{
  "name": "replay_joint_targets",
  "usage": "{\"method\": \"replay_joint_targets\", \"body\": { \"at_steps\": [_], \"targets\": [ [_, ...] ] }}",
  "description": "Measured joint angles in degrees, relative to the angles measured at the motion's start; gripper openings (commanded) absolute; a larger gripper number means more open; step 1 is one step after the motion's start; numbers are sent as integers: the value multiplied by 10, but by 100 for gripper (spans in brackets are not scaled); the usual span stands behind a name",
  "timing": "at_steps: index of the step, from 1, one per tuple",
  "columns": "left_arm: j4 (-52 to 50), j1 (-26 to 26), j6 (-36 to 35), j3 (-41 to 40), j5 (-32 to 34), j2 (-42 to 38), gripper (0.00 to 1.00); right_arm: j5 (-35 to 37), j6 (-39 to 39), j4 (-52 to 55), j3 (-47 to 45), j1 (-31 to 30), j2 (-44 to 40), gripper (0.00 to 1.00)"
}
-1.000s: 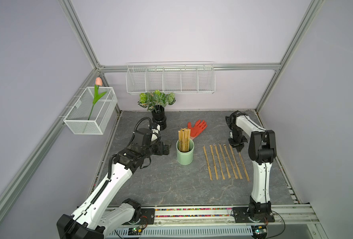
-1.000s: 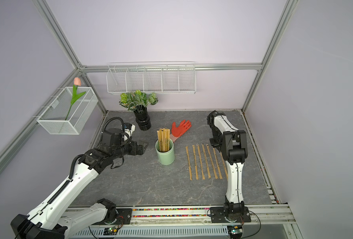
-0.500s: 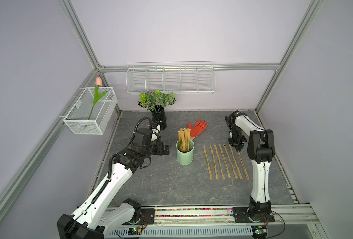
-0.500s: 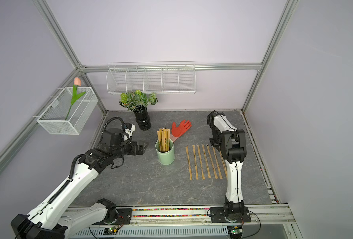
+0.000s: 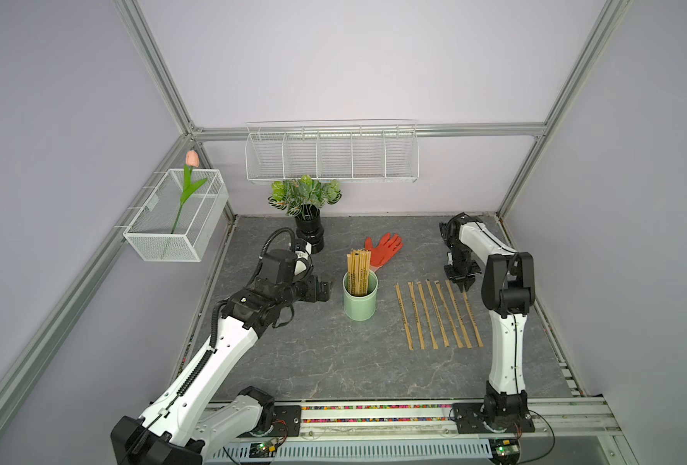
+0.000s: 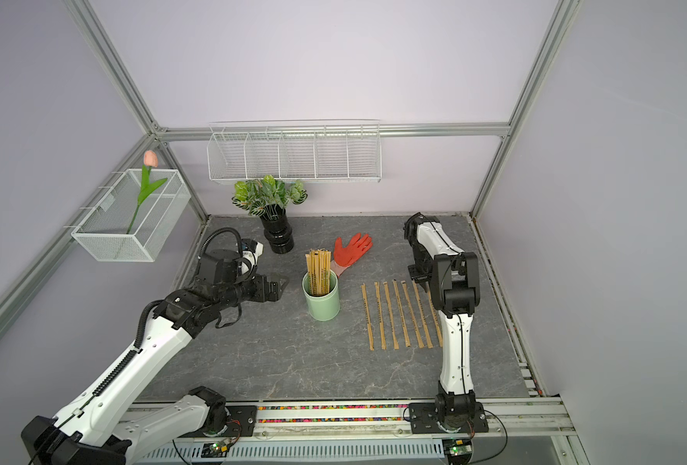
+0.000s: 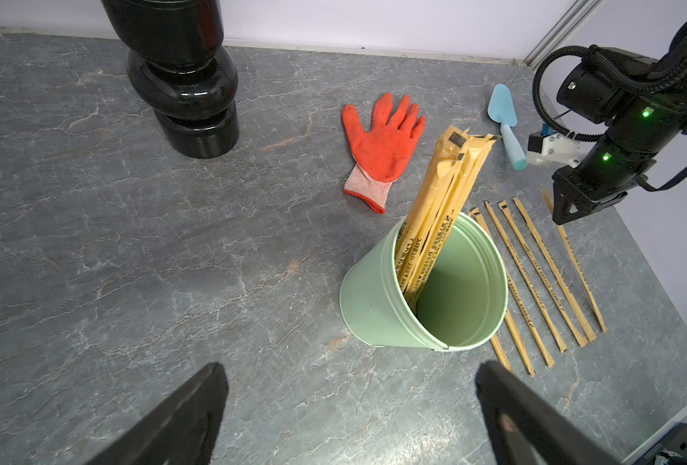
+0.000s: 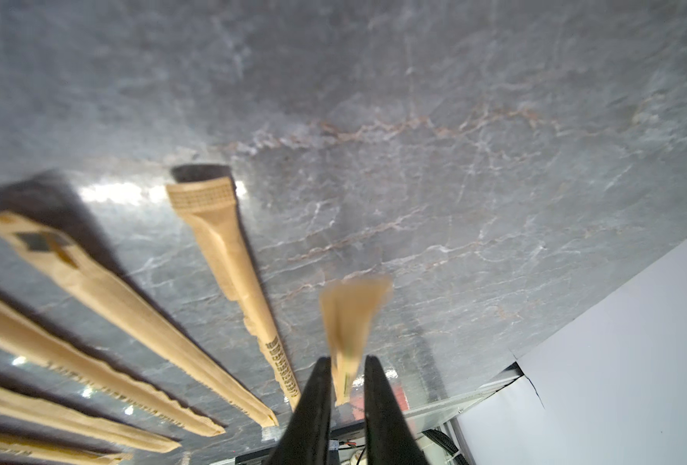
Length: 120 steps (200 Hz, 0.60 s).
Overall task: Take the straws out of the storage container
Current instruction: Place the straw at the center of the board.
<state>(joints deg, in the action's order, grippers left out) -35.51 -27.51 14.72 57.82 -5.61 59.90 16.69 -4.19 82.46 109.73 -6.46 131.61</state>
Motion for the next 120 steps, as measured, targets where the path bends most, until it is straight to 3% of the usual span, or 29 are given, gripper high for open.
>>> {"method": "replay_joint_targets", "body": {
  "at_steps": [81, 120],
  "targets": [
    [0, 0, 0, 0, 0, 0, 100, -12, 0, -5, -4, 0, 0, 21],
    [0, 0, 0, 0, 0, 0, 100, -48, 0, -46, -68, -23, -106, 24]
  ]
}}
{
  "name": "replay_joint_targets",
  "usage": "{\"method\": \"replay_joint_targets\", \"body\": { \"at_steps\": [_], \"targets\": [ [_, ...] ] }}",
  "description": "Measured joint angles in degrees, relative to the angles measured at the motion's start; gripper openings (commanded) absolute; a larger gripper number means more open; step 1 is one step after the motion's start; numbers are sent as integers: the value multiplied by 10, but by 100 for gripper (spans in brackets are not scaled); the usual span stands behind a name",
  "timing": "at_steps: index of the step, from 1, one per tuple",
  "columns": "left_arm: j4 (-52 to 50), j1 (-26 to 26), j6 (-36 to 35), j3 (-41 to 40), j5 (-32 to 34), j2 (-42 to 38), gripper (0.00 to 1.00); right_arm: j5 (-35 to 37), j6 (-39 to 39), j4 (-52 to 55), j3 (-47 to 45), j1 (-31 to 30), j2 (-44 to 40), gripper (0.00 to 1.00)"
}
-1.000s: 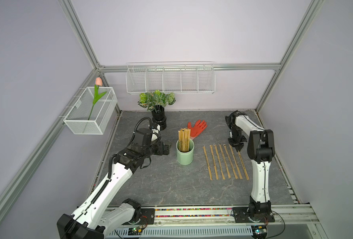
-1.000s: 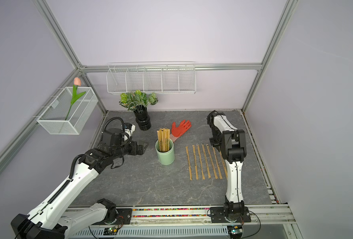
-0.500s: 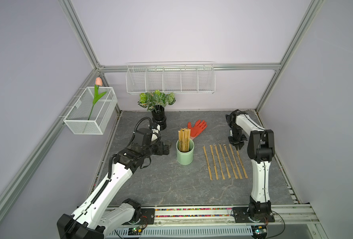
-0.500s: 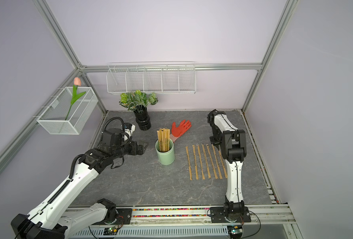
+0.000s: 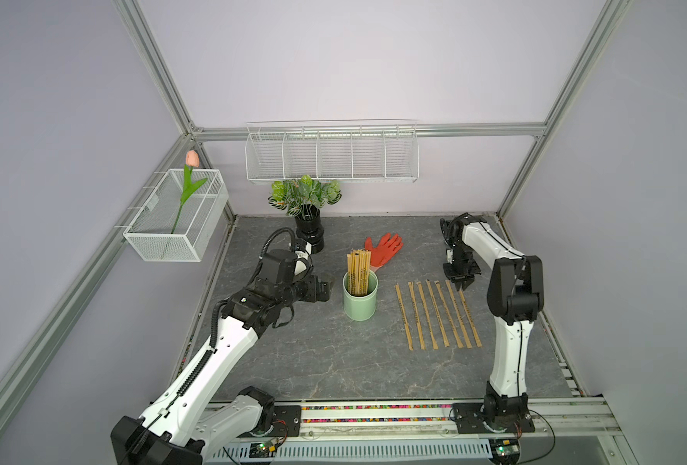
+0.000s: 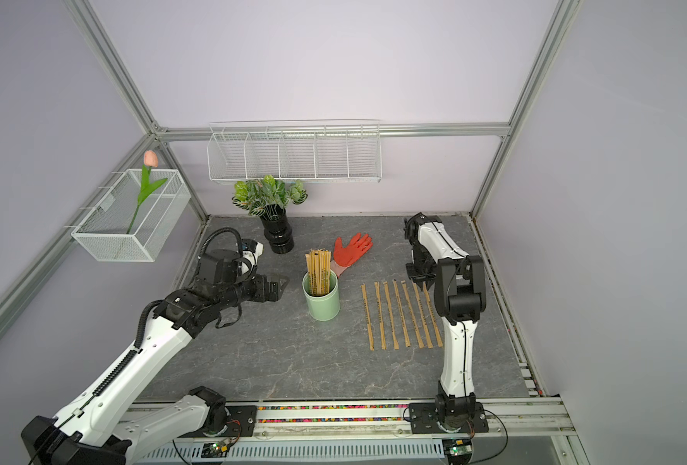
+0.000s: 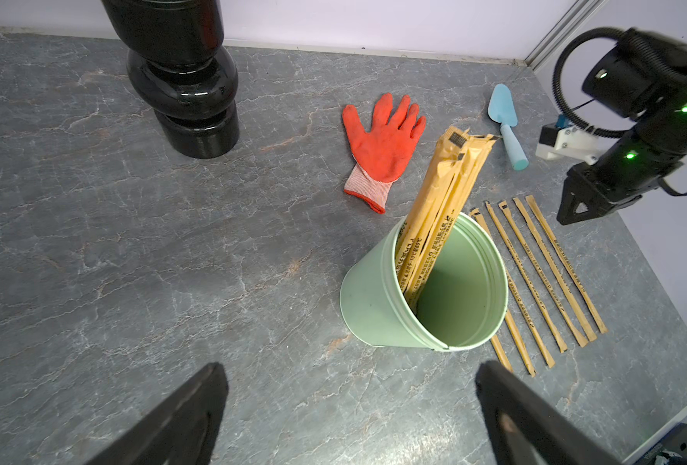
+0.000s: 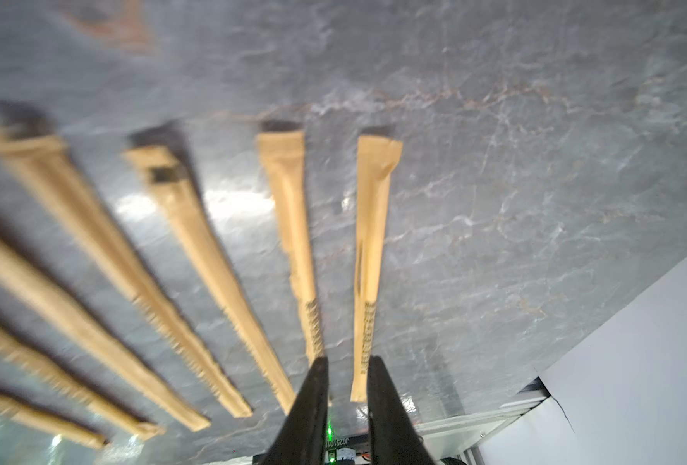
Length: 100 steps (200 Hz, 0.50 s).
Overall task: Take the straws out of the storage container
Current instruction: Place the straw at the center of the board, then pick up the straw from the container.
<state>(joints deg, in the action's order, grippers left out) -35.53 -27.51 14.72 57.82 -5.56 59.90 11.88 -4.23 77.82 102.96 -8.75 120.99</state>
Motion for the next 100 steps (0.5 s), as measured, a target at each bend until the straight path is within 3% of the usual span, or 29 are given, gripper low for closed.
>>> {"method": "replay_joint_targets", "body": {
  "at_steps": [55, 100],
  "targets": [
    [0, 0, 0, 0, 2, 0, 100, -70, -38, -105, -74, -137, -250, 27],
    [0, 0, 0, 0, 12, -1, 100, -114, -99, -202, -85, -228, -301, 30]
  ]
}}
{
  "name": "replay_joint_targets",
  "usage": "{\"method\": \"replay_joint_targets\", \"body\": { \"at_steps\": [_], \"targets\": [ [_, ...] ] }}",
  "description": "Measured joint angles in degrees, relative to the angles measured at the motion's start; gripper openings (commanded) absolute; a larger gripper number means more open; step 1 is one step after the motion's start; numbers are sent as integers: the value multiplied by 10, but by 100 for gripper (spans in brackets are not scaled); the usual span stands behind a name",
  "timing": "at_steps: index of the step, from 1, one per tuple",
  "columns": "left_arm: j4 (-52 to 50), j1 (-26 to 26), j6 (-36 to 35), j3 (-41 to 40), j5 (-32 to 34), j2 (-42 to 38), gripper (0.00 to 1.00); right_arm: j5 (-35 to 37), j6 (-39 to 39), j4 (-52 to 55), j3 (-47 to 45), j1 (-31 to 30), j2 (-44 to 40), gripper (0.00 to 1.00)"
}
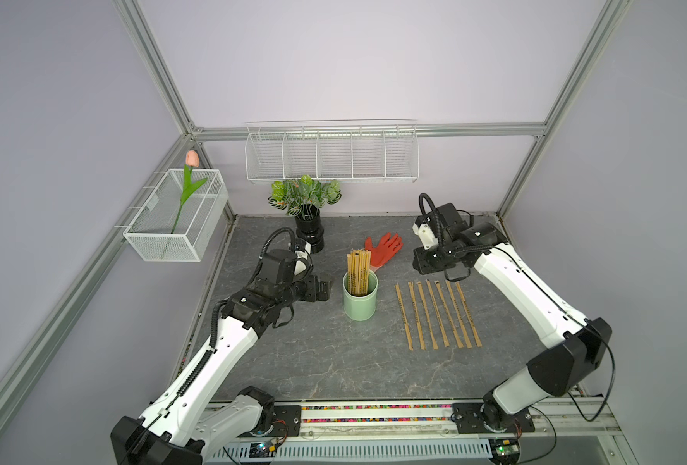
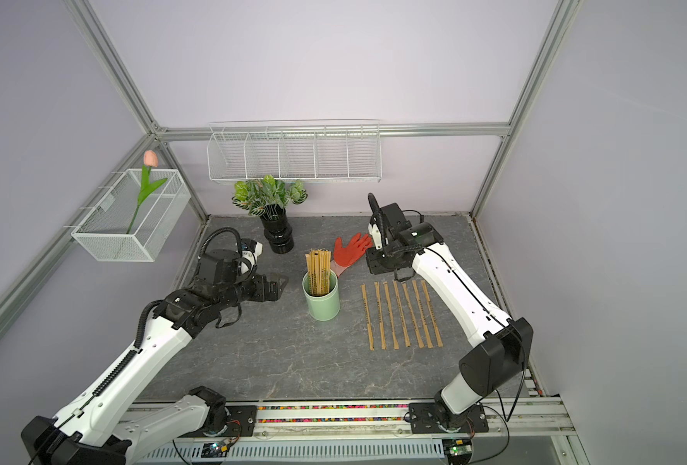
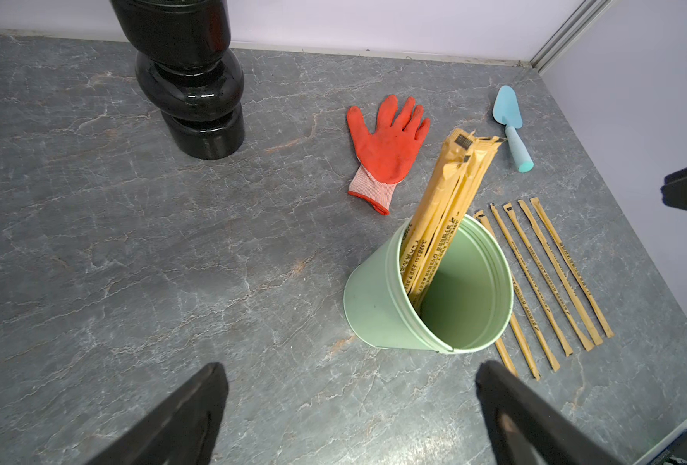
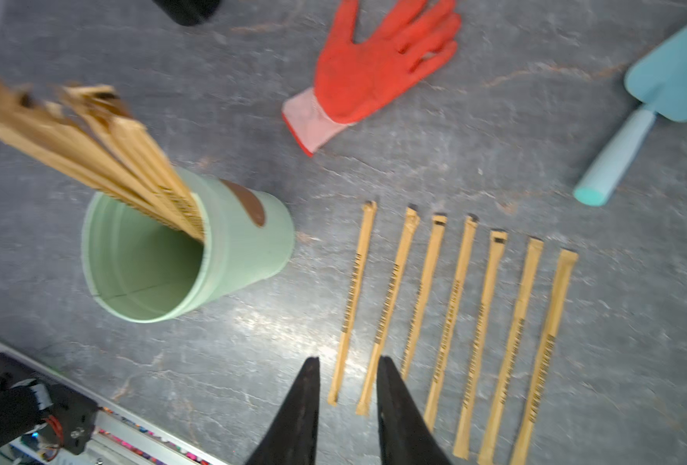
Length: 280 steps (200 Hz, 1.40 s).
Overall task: Take the straws out of the storage container
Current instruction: Pick up the straw from the container.
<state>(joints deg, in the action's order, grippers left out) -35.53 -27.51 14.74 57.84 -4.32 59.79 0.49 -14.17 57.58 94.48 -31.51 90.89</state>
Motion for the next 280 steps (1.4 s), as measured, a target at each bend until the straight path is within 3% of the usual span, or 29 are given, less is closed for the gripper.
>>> {"method": "replay_joint_targets", "body": {
  "at_steps": [39, 84, 150, 280],
  "targets": [
    [0, 0, 0, 0, 12, -7, 100, 2, -17, -83, 1, -95, 16, 31],
    [0, 0, 0, 0, 22, -15, 100, 3, -21, -125, 42, -141, 93, 33],
    [0, 0, 0, 0, 26, -15, 100, -5, -24, -134, 106, -156, 189, 32],
    [0, 0, 0, 0, 26, -14, 100, -17, -30, -128, 153, -156, 236, 26]
  ]
}}
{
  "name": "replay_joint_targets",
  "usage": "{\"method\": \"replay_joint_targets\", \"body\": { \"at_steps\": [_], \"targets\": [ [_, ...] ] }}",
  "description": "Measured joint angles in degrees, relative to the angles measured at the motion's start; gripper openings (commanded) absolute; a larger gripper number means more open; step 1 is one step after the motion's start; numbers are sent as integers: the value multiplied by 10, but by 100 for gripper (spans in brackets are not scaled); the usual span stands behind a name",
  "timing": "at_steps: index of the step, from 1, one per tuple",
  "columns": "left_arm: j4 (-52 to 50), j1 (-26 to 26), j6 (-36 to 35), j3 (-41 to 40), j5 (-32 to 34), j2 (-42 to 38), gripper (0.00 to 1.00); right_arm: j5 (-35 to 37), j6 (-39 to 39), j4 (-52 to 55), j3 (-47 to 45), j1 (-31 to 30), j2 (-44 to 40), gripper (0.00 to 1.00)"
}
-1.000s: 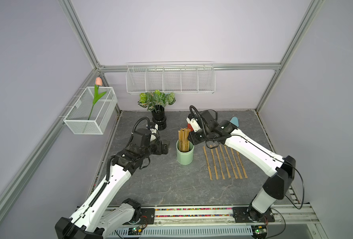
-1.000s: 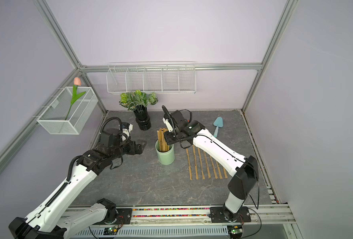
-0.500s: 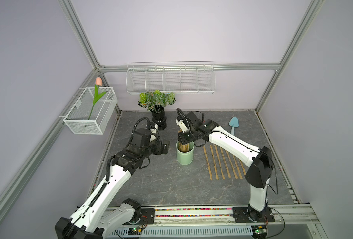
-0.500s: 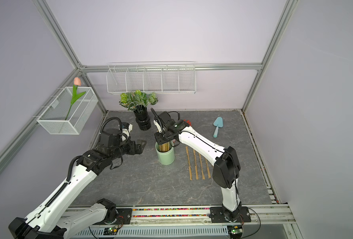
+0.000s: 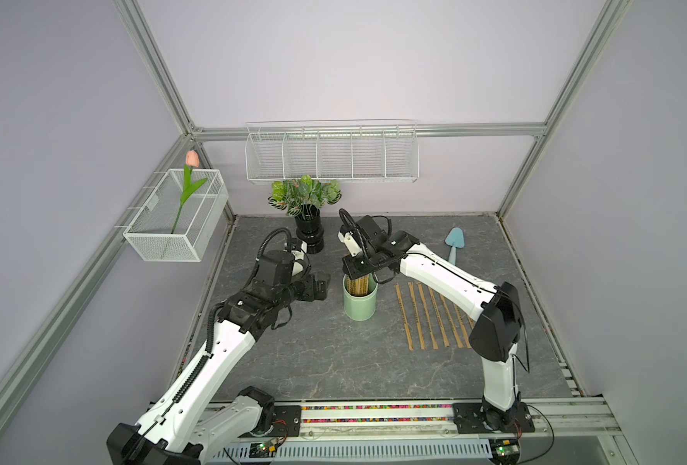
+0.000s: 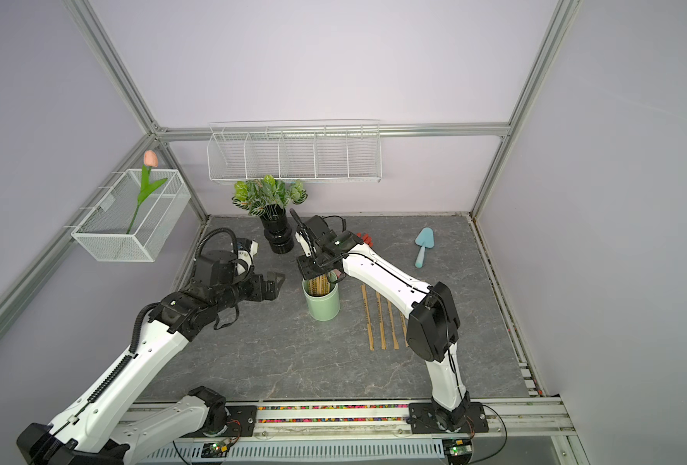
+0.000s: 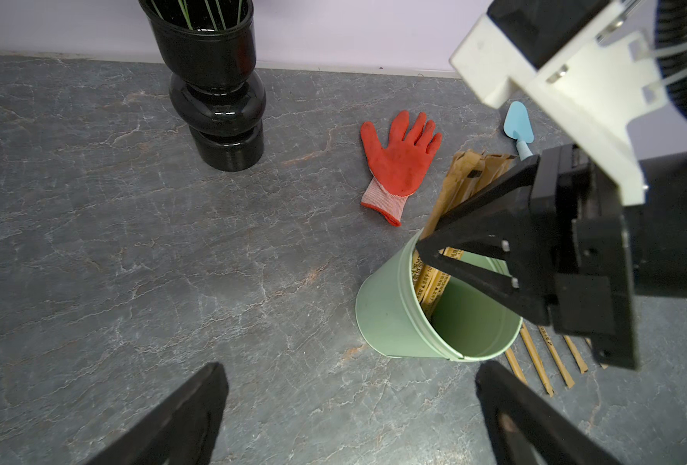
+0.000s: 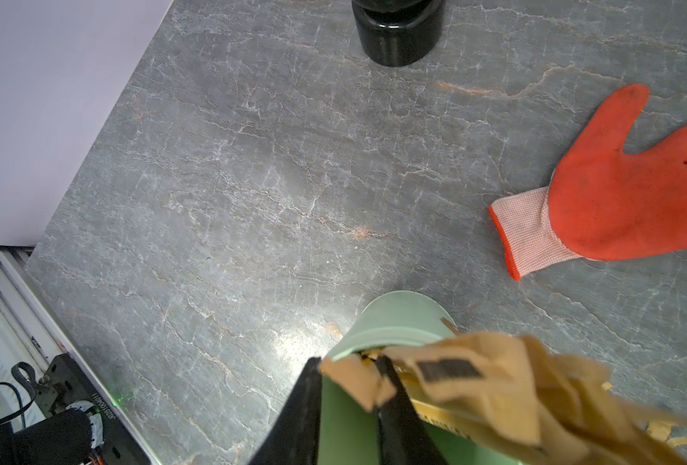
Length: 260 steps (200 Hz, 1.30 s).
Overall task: Take the straws out of the storage container
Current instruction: Pick up the straw from the container.
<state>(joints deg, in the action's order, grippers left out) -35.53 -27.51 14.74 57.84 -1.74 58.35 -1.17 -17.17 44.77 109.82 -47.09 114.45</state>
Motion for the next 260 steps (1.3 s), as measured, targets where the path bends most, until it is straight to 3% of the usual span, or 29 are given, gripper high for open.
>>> {"method": "replay_joint_targets", "body": {
  "at_steps": [138, 198, 260],
  "targets": [
    [0, 0, 0, 0, -1, 0, 100, -9, -2, 8, 12, 0, 17, 22],
    [0, 0, 0, 0, -2, 0, 100, -14, -5, 11, 13, -1, 19, 14],
    [0, 0, 0, 0, -3, 0, 100, -13, -4, 29, 17, -3, 19, 13]
  ]
}}
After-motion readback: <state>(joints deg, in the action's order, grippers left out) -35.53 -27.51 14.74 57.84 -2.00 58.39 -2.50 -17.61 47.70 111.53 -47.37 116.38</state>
